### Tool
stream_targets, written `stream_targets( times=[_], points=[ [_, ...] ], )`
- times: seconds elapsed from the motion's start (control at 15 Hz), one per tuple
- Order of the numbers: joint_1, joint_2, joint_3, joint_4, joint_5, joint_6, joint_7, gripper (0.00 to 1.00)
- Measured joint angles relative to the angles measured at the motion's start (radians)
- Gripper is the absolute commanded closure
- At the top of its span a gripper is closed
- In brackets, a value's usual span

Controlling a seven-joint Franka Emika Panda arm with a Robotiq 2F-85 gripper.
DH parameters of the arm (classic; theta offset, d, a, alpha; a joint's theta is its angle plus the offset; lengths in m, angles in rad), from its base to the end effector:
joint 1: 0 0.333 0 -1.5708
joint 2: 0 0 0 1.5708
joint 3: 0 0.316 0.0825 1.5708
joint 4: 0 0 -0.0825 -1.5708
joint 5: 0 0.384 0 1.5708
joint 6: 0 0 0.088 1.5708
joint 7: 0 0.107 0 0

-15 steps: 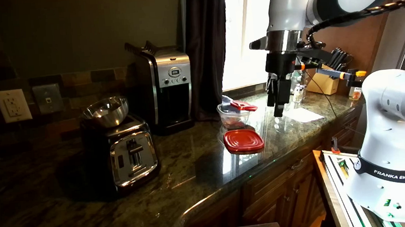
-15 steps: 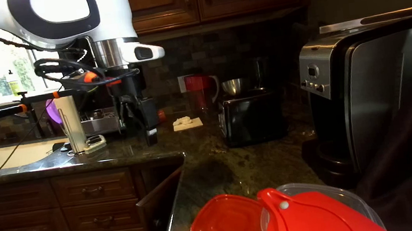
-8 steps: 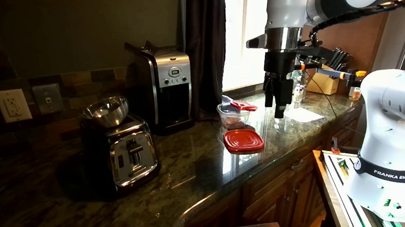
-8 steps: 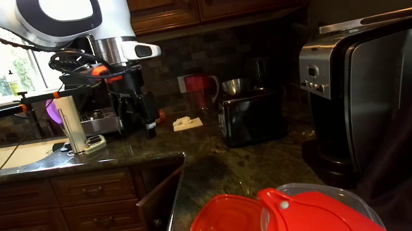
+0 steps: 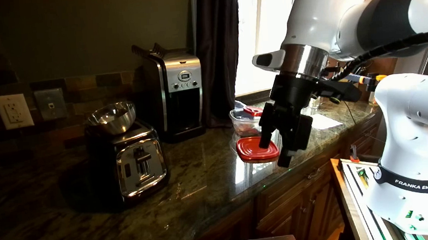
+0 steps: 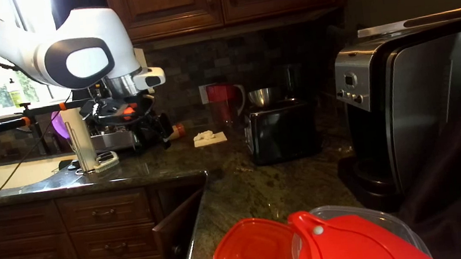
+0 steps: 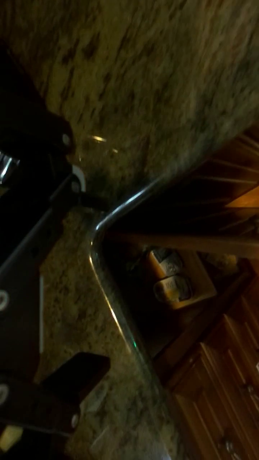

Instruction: Close the open cabinet door below the counter

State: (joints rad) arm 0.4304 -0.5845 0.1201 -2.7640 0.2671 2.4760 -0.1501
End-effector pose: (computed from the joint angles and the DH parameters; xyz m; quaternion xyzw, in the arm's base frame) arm 0.3188 0.1922 0.4121 -0.9557 -0.2465 -0.1329 0.0909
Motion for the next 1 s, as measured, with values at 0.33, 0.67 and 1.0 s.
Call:
stream_targets(
  times=[0.33,0.67,1.0],
  points=[
    [0.158,0.197,-0.03,0.0,0.216,0.077,-0.136,0.0],
    [0.17,0.341,-0.049,0.0,0.318,-0.01,-0.235,0.0],
    [0.103,0.368,-0.008,0.005,0.318,0.007,-0.181,0.0]
  ],
)
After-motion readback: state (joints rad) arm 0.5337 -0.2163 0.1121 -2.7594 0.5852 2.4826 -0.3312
